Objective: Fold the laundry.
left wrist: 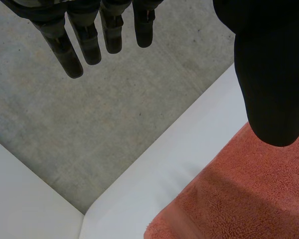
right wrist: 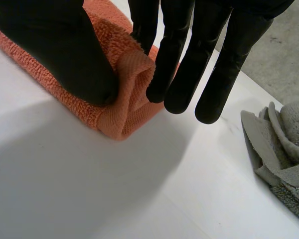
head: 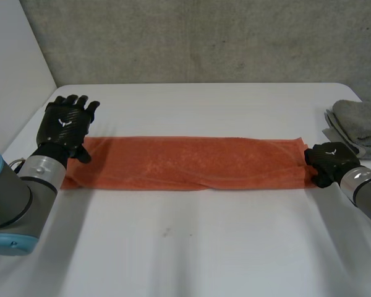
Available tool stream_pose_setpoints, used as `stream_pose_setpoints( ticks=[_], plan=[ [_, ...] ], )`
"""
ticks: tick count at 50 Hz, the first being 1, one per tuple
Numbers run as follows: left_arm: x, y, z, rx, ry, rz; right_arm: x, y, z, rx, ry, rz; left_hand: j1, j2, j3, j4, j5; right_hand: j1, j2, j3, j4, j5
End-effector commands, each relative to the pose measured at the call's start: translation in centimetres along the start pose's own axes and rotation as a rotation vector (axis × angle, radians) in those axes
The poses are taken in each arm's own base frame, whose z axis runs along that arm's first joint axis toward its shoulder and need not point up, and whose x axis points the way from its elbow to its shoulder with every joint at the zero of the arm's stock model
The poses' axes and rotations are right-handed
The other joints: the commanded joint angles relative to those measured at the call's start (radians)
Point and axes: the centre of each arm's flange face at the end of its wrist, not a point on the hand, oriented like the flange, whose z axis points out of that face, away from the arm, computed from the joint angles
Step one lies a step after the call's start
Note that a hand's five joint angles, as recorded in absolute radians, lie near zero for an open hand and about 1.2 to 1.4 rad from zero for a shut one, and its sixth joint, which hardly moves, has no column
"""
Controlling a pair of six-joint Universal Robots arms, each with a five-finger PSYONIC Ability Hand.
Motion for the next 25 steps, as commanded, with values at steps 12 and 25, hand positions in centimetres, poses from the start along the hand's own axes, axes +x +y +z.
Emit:
stream_pose_setpoints(
  ticks=[12, 25],
  plan=[
    [-0.1, 0.0, 0.0, -0.003, -0.003, 0.000, 8.6, 1.3, -2.6, -0.057, 0.218, 0.039, 0.007, -0.008, -0.013, -0.008, -0.027, 0.437, 0.221, 0.227, 0.225, 0.260],
    [0.0, -0.1, -0.2, -0.008, 0.002, -0.001, 13.2, -2.9, -4.9, 0.006, 0.342, -0.144, 0.007, -0.008, -0.013, -0.008, -0.027, 0.437, 0.221, 0.227, 0.225, 0.260]
  ],
)
